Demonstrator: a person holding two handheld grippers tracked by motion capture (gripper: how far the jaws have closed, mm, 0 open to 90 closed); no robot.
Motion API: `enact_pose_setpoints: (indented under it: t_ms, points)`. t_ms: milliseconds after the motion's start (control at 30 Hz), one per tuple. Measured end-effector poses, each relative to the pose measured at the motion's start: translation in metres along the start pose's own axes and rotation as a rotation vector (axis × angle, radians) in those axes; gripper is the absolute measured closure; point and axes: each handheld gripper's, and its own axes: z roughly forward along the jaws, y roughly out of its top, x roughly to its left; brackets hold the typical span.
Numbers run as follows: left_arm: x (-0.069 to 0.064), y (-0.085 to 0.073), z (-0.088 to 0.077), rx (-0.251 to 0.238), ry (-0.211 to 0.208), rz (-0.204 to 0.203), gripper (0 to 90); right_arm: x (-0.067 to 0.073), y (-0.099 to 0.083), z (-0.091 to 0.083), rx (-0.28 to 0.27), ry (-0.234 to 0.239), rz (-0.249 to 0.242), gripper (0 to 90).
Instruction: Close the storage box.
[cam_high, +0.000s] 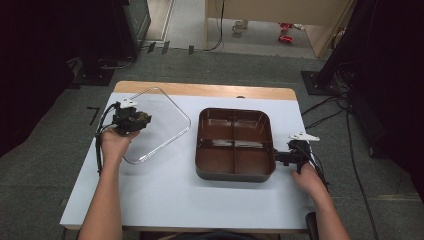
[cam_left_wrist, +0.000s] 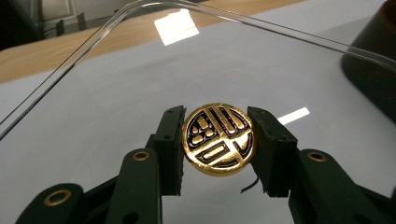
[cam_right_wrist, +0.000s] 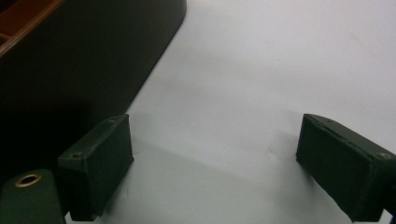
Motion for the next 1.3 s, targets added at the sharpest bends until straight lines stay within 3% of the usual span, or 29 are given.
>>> enact_pose_setpoints:
  t_ms: [333,733,933,1300]
  points:
    - [-0.038,0.026,-0.007,-0.016,-0.080,0.104,59.4,0.000,0.000,0.000,0.000,0.000,-0.001,10.4]
    - [-0.073,0.039,-0.005,-0.045,-0.221,0.180,59.4,0.000,0.000,0.000,0.000,0.000,-0.003,10.4]
    - [-0.096,0.046,0.005,-0.034,-0.305,0.226,59.5,0.000,0.000,0.000,0.000,0.000,-0.004,10.4]
    - [-0.139,0.059,0.027,-0.021,-0.402,0.329,59.4,0.000,0.000,0.000,-0.001,0.000,-0.006,10.4]
